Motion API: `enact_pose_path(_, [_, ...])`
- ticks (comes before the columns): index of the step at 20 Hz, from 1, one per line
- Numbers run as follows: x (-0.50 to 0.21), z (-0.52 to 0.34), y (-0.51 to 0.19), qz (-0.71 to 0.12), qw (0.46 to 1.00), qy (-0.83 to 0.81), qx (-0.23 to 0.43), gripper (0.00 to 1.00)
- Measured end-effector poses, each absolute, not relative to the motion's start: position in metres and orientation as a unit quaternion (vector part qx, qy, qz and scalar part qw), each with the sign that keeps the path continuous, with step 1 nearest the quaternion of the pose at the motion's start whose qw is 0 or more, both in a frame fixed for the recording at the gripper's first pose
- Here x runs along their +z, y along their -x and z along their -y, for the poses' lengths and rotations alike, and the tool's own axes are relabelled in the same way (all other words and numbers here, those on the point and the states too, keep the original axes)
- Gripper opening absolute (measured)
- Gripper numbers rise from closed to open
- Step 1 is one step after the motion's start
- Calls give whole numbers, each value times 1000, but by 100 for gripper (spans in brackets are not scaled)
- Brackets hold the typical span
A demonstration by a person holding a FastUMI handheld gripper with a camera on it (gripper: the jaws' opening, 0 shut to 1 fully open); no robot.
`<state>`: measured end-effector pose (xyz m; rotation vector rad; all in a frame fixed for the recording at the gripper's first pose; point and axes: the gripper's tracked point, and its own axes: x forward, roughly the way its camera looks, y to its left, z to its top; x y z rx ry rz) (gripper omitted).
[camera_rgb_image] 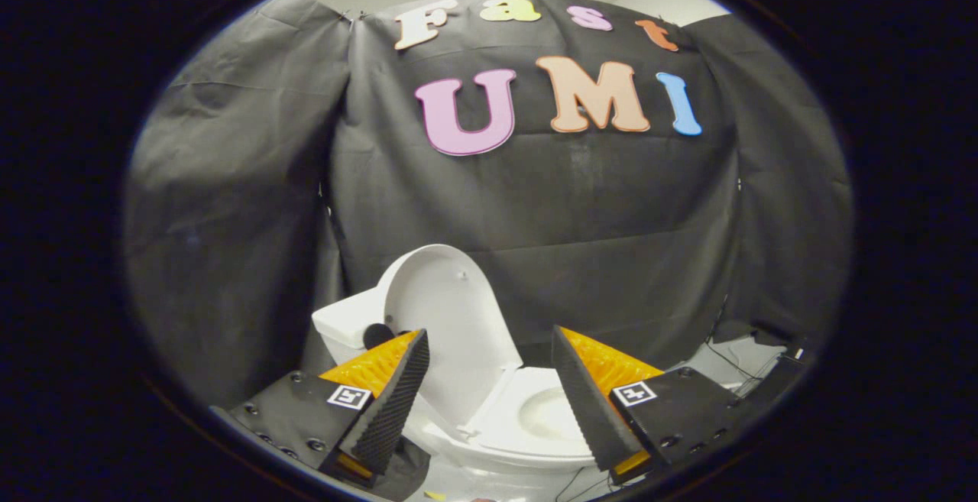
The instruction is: Open the toilet lid.
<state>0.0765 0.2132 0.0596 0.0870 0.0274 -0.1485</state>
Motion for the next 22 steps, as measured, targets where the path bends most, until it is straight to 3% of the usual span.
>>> enact_pose_path(8, [20, -141, -62, -52, 993, -13, -104, 99])
enact_pose_path(17, [8, -109, -50, -50, 996, 37, -60, 99])
enact_pose_path(22, [-10, -73, -31, -54, 993, 42, -93, 99])
